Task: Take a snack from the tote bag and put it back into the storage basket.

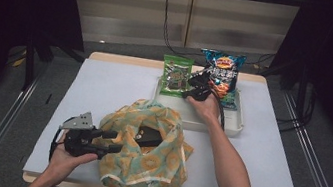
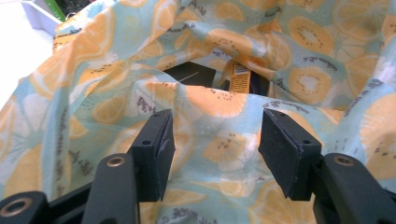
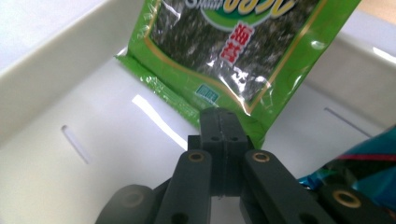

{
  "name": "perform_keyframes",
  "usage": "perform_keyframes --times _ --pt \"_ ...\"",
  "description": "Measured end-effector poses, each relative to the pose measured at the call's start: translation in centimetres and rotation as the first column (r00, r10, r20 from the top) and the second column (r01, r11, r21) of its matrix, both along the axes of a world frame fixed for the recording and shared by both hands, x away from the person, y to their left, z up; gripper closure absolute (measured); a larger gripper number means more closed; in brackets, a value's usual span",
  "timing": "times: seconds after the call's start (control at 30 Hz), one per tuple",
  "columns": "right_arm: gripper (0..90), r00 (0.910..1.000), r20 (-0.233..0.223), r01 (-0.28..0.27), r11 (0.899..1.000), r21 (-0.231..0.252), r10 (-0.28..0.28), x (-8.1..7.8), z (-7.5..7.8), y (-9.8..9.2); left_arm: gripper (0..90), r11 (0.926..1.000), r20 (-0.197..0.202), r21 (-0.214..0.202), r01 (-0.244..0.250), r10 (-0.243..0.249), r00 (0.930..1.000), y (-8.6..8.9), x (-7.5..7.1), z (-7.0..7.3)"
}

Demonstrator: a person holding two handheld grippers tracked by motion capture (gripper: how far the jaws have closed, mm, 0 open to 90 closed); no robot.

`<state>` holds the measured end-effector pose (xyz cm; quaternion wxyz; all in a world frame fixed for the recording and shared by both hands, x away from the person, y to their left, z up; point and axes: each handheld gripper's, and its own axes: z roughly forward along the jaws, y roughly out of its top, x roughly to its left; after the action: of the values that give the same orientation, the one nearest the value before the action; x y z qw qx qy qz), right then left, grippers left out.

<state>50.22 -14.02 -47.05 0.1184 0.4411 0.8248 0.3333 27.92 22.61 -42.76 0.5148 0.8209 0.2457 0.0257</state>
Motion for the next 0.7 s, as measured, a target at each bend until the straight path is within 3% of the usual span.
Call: perform_keyframes --times 0.33,0.6,0.7 --pt "90.0 0.9998 0.016 -0.015 0.999 0.050 0.014 -0.6 0.7 -0.4 45.0 1.0000 -0.001 0.000 -0.005 0.005 1.0000 0.0 0.1 0.0" --pt "90.0 0.9957 0.079 -0.056 0.992 0.111 0.047 -2.2 2.3 0.0 46.0 1.0000 -0.006 -0.005 -0.005 0.005 1.0000 0.0 0.0 0.0" --pt "82.7 0.9933 0.101 -0.070 0.988 0.140 0.057 -3.0 3.3 0.1 46.0 1.0000 -0.006 -0.004 -0.002 0.002 1.0000 -0.2 -0.1 0.0"
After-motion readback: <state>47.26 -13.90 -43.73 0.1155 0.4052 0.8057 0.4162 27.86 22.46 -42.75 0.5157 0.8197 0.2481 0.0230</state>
